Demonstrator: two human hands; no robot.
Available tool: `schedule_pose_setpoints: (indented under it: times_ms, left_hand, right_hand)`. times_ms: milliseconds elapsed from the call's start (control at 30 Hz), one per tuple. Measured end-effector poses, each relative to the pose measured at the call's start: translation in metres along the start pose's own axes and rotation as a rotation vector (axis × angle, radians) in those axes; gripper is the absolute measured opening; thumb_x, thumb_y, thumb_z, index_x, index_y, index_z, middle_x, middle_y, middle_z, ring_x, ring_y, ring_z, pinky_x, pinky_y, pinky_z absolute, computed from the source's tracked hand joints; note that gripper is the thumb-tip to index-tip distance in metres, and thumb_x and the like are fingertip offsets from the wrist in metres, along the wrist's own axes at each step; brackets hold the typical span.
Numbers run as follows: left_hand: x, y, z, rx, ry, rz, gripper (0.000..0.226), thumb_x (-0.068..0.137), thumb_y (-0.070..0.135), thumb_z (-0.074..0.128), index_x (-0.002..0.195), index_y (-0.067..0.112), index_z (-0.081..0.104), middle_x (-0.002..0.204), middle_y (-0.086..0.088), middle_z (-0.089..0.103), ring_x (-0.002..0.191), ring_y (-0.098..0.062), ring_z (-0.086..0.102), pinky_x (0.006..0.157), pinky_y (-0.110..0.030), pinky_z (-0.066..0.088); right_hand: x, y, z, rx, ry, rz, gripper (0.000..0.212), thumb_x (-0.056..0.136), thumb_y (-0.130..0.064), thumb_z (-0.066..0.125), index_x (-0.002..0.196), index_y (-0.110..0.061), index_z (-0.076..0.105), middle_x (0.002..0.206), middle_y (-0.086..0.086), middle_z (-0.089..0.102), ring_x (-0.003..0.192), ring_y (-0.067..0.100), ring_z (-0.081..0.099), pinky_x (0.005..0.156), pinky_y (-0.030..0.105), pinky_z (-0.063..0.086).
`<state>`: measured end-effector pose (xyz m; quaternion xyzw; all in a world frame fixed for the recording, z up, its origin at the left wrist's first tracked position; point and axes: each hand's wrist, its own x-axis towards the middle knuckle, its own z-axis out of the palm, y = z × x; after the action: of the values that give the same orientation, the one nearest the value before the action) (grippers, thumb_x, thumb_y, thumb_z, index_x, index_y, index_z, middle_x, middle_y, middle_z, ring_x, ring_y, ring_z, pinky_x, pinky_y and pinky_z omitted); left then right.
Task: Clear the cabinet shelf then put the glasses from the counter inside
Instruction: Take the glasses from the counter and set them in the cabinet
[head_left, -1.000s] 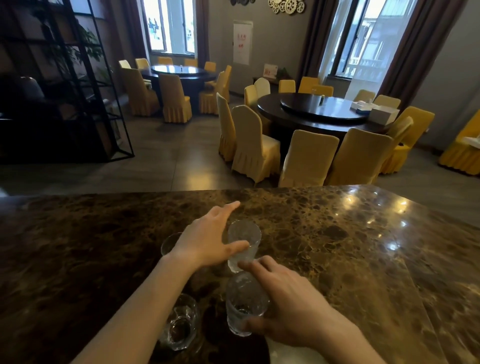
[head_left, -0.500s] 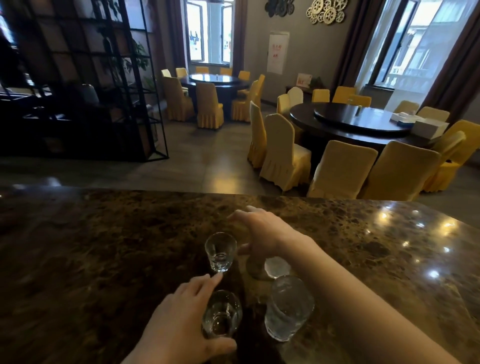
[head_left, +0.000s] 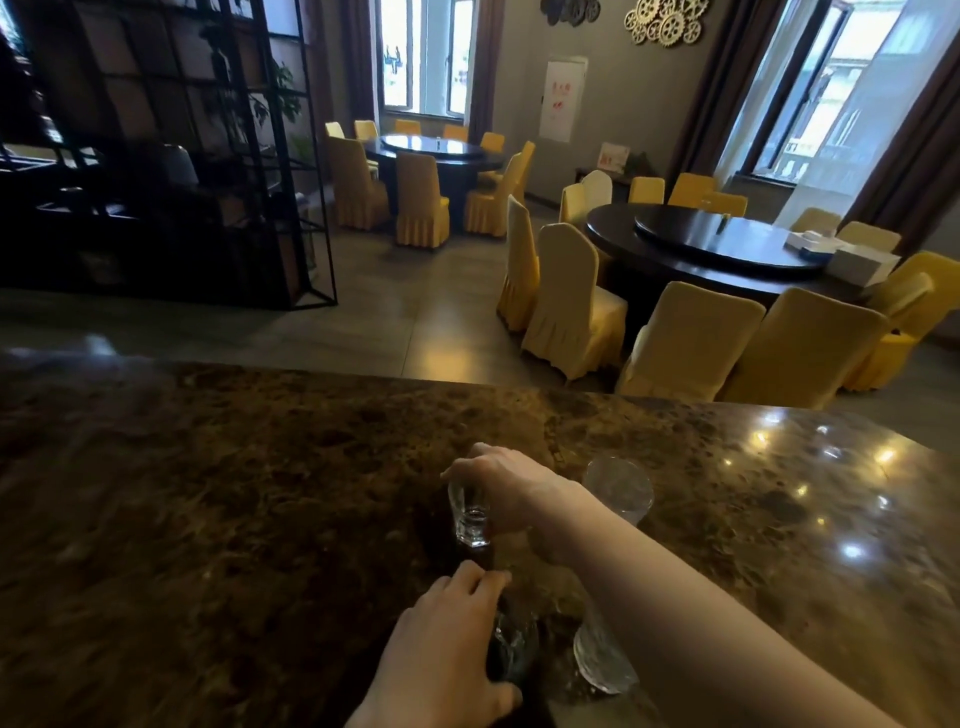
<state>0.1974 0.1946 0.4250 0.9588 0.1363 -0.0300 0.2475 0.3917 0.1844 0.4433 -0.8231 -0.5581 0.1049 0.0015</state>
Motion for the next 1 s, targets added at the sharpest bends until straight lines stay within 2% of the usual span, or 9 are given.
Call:
schedule_pose_setpoints:
  times_ms: [133,333,533,633,767,900,1000]
  left_hand:
    - [0.007,-0.004,0.0,0.025,-0.002,0.019,0.094,0.064,0.055,0.08,0.144,0.035,0.034,0.135,0.015,0.038,0.122,-0.014,0.046,0.104,-0.037,0.044]
    - [-0.006,-0.004,-0.005,0.045,0.046,0.069,0.091,0.061,0.057,0.078,0.14,0.033,0.039,0.131,0.013,0.043,0.119,-0.014,0.049,0.101,-0.033,0.046]
    - [-0.065,0.027,-0.011,0.027,0.064,0.081,0.088,0.064,0.058,0.077,0.14,0.035,0.039,0.134,0.016,0.042,0.121,-0.011,0.047,0.104,-0.033,0.044]
    - [-0.102,0.046,-0.005,0.042,0.089,0.074,0.088,0.064,0.06,0.075,0.139,0.036,0.038,0.133,0.018,0.041,0.12,-0.008,0.046,0.105,-0.032,0.042]
    - [-0.162,0.081,0.019,0.068,0.163,0.044,0.09,0.06,0.065,0.074,0.138,0.04,0.038,0.129,0.022,0.041,0.116,-0.005,0.046,0.103,-0.028,0.042]
    - [-0.226,0.116,0.053,0.145,0.224,0.005,0.091,0.051,0.068,0.068,0.133,0.04,0.042,0.121,0.023,0.044,0.107,-0.007,0.053,0.091,-0.027,0.048]
    - [-0.268,0.137,0.076,0.146,0.221,-0.042,0.093,0.049,0.068,0.068,0.134,0.041,0.042,0.122,0.024,0.044,0.11,-0.008,0.054,0.09,-0.028,0.049]
  right_hand:
    - [-0.003,-0.003,0.0,0.003,0.035,0.021,0.08,0.072,-0.014,0.089,0.141,-0.033,0.053,0.121,-0.002,0.054,0.106,0.02,0.059,0.079,0.03,0.057]
    - [-0.031,-0.02,-0.012,0.002,0.088,0.074,0.081,0.074,-0.013,0.089,0.143,-0.03,0.052,0.127,0.002,0.053,0.111,0.022,0.058,0.085,0.034,0.058]
    - [-0.091,-0.046,-0.038,-0.008,0.145,0.061,0.081,0.076,-0.013,0.087,0.145,-0.032,0.05,0.13,0.002,0.051,0.114,0.024,0.057,0.087,0.035,0.057]
    - [-0.135,-0.058,-0.045,-0.015,0.19,0.035,0.083,0.073,-0.015,0.089,0.143,-0.035,0.05,0.127,0.0,0.051,0.109,0.023,0.057,0.08,0.033,0.057]
    - [-0.21,-0.073,-0.04,-0.039,0.207,0.004,0.088,0.063,-0.027,0.095,0.139,-0.038,0.051,0.116,0.0,0.052,0.099,0.022,0.057,0.073,0.033,0.055]
    - [-0.296,-0.089,-0.022,-0.006,0.199,-0.011,0.087,0.061,-0.027,0.096,0.135,-0.041,0.052,0.114,-0.003,0.052,0.098,0.021,0.059,0.077,0.039,0.058]
    - [-0.358,-0.1,-0.002,0.018,0.176,-0.001,0.083,0.063,-0.028,0.094,0.134,-0.042,0.053,0.112,-0.004,0.051,0.099,0.021,0.059,0.079,0.037,0.056]
